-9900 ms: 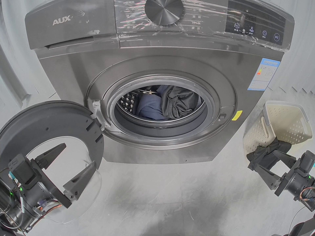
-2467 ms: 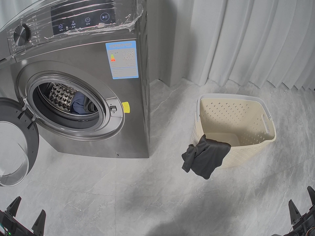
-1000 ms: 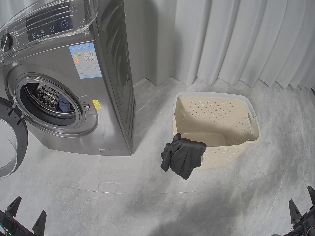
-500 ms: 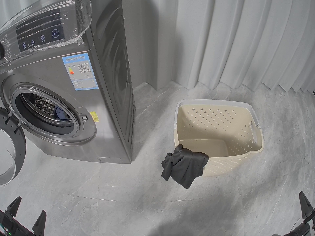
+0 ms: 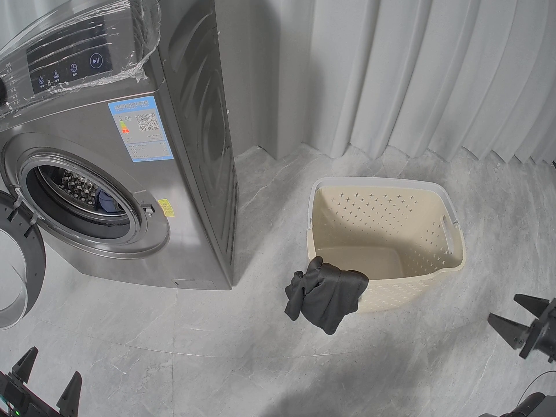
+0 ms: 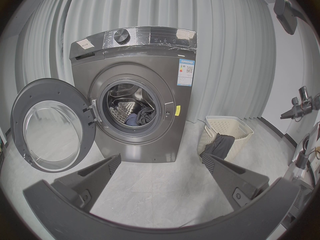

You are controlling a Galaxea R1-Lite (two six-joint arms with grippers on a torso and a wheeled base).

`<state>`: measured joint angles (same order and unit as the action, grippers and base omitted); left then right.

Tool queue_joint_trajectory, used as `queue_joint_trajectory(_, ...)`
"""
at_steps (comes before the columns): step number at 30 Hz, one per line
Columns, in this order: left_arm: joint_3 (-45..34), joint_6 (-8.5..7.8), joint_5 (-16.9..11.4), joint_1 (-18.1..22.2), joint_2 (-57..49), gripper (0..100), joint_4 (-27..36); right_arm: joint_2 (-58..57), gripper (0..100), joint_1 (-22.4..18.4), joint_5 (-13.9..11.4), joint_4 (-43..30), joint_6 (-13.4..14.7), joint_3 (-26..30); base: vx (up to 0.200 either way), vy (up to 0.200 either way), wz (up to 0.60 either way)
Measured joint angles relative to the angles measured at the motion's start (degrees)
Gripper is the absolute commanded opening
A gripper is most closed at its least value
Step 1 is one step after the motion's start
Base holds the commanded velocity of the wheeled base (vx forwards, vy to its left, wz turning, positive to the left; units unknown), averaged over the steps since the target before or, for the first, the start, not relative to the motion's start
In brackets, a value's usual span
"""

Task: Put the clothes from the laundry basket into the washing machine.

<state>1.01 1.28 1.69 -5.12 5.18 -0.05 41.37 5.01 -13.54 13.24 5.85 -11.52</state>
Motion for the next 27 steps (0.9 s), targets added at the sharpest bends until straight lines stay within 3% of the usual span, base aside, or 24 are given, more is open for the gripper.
queue_joint_trajectory(3,0.0,0.05,0.0,0.0,0.0,100,0.0,8.0,100,4.4,2.9,6.6,3.5,0.3,0.0,0.0,0.0)
queue_joint_trajectory(10,0.0,0.11,0.0,0.0,0.0,100,0.0,25.6,100,20.9,14.1,18.1,14.6,-0.7,0.0,0.0,0.0)
queue_joint_trajectory(14,0.0,0.17,0.0,0.0,0.0,100,0.0,34.8,100,26.1,17.8,21.4,18.2,-4.0,0.0,0.0,0.0)
queue_joint_trajectory(27,0.0,0.35,-0.1,0.0,0.0,100,0.0,53.2,100,28.0,19.6,25.5,19.9,-10.9,0.0,0.0,0.0)
